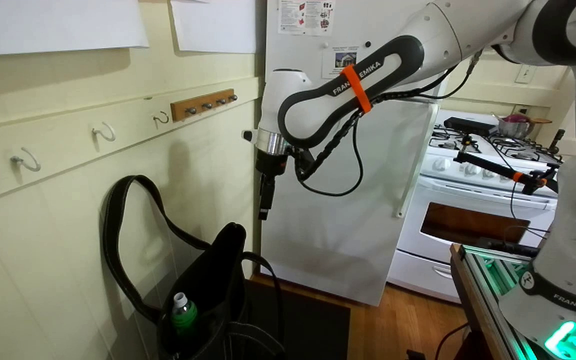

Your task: Remove the green bottle from the bag

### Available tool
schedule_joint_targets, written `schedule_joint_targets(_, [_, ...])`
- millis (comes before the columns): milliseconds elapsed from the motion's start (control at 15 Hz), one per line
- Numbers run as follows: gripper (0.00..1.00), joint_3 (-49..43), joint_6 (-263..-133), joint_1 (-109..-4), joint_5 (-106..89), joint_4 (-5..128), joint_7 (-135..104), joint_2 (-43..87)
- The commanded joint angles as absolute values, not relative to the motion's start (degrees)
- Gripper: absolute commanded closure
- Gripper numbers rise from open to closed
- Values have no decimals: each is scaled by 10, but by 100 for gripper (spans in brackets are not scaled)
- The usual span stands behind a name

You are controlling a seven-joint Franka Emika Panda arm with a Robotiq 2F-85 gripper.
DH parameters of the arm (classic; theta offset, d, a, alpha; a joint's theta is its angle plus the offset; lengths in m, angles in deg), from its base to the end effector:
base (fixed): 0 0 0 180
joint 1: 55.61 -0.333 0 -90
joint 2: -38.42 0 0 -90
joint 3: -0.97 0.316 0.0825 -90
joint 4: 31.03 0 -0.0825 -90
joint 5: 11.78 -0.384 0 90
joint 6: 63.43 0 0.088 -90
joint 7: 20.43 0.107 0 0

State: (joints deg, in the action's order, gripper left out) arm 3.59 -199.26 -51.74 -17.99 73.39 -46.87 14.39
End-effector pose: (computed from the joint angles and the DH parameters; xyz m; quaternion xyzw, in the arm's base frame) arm 0.6569 -0.0154 0.3194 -0.9805 -0.1792 -0.0741 0.0325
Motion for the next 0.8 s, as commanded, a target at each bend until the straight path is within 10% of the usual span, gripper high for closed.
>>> schedule_joint_targets(0, [0,49,-1990,-532,-161,679,-439,80])
schedule_joint_targets(733, [0,63,-2063,-587,-132,532,-356,-84])
